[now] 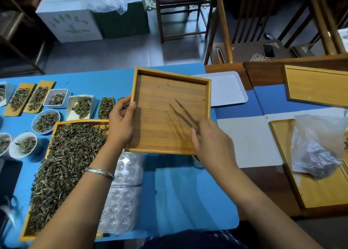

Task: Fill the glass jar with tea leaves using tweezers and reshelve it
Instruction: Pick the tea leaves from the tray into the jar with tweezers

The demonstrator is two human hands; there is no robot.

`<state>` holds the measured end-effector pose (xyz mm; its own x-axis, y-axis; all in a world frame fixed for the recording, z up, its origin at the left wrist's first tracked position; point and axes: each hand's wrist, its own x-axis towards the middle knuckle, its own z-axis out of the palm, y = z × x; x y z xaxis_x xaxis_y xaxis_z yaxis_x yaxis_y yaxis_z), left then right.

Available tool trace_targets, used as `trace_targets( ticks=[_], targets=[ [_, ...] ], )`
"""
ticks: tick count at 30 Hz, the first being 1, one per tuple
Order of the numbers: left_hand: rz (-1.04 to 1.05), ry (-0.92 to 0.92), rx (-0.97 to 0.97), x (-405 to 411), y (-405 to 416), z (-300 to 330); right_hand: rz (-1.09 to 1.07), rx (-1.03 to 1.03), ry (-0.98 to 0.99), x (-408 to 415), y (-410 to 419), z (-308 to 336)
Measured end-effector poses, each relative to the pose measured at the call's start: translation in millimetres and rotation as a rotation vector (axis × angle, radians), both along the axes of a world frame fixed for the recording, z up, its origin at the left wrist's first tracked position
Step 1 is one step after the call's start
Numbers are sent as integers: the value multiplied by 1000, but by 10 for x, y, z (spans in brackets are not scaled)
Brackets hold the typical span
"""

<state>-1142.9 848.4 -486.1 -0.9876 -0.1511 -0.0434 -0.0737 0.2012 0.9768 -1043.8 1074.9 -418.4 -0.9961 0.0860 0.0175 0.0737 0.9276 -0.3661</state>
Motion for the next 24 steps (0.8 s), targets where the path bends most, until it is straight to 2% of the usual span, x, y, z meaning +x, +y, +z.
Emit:
trace_targets(
  ticks=[3, 6, 19, 24],
  targets=[
    [-2, -4, -8, 6, -9, -11, 63, -49, 122, -506, -188, 22],
    [-3, -8, -14, 14, -23, -11, 101, -45, 155, -716, -306, -29],
    [6, -6, -3, 7, -35, -18, -30, 37, -23, -103, 201, -387],
    [23, 2, -14, 12, -21, -11, 4, -65, 77, -286, 75, -239]
  ],
)
